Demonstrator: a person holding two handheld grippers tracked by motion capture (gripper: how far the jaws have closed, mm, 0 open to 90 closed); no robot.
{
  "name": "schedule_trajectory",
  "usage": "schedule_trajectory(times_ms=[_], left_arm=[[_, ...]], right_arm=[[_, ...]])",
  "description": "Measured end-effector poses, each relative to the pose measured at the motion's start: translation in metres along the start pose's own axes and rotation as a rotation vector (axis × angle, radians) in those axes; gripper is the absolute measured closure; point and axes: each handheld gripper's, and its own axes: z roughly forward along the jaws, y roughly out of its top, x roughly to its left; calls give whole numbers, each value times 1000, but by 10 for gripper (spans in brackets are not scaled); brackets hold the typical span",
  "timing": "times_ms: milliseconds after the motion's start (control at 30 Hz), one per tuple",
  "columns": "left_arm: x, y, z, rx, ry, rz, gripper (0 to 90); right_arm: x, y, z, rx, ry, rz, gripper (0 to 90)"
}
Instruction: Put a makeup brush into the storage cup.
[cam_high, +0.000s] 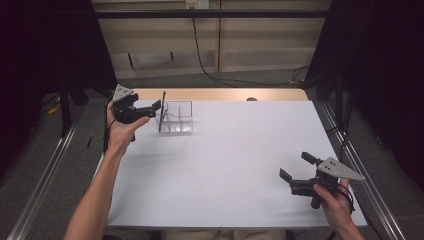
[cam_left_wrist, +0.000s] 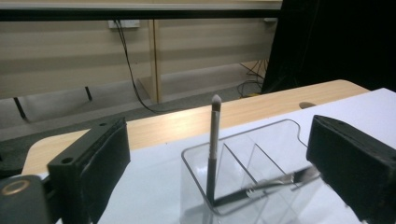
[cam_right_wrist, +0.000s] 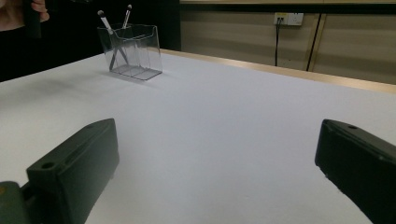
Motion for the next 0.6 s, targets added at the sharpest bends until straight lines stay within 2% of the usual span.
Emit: schedule_trajectory(times_ms=[67, 133, 233, 367, 433, 500, 600], left_arm=[[0, -1, -5, -12, -8, -16, 42], [1, -1, -10, -12, -12, 3, 35], [-1, 1, -18, -26, -34, 2, 33], [-4, 3, -31, -48, -72, 46, 35], [-6, 3, -36, -60, -58, 59, 30], [-7, 3, -38, -51, -47, 69, 31], [-11, 1, -43, -48, -62, 74, 31]], right_arm=[[0, 0, 1, -3, 4, -2, 0], [0, 1, 1, -1, 3, 2, 0], [-1, 0, 2, 2, 7, 1, 0], [-4, -1, 2, 2, 5, 7, 0], [-5, -1, 2, 0, 4, 11, 0], [-6, -1, 2, -1, 0, 15, 0], [-6, 0, 2, -4, -1, 12, 0]])
